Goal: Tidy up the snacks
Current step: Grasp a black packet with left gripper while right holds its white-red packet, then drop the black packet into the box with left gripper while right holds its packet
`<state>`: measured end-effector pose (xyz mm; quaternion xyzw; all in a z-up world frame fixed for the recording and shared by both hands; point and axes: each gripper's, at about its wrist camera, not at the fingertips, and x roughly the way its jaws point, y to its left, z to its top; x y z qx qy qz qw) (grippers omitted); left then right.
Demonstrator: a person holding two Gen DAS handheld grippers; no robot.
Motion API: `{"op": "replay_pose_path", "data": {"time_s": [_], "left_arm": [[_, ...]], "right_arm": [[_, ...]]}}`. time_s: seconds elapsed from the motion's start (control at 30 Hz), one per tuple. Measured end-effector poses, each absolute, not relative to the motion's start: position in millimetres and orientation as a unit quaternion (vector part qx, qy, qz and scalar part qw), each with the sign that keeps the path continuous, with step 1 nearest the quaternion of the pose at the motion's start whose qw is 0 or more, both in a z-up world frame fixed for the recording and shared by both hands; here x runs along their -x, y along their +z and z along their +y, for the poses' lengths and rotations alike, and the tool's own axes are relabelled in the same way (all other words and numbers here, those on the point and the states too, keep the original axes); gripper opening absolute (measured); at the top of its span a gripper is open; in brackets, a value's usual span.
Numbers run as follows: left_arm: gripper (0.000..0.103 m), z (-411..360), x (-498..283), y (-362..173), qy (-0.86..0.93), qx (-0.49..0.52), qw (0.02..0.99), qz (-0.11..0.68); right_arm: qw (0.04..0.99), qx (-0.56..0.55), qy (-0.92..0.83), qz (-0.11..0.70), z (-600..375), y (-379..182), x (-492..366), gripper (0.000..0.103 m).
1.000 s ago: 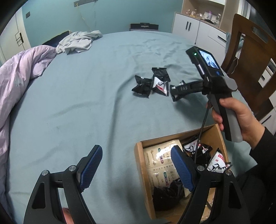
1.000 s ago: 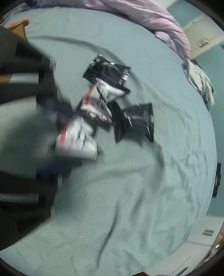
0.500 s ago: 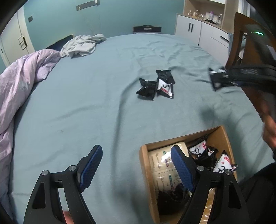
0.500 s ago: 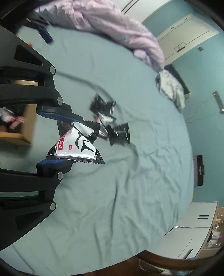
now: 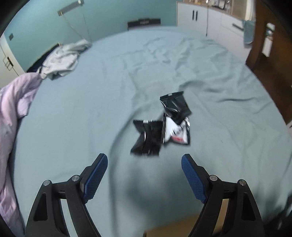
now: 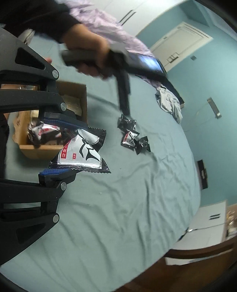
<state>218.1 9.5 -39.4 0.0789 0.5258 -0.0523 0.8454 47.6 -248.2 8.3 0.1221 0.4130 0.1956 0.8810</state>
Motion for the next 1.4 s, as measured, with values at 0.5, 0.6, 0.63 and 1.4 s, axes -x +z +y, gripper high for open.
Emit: {"op": "replay_pose_path", "data": {"time_s": [0.5, 0.6, 0.63, 1.4], "left_arm": [[0.028, 7, -269, -92, -0.058, -0.051, 0.792, 0.606], [0.027, 23, -249, -71, -0.049, -0.028, 0.804, 0.591], [0.027, 31, -238, -59, -0.048, -0.016, 0.81, 0.584], [0.028, 17, -22, -13, -0.163, -0.034, 0.837, 0.521]], "right_arm": [[0.876, -0.119, 0.168, 0.436, -234, -4, -63, 0.035], [0.875, -0.119, 0.167, 0.438, -233, -3, -63, 0.035], [0.876, -0.121, 0.167, 0.437, -235, -3, -63, 0.035], [0.881, -0.088, 0.148, 0.44, -221, 7, -53, 0.035]]}}
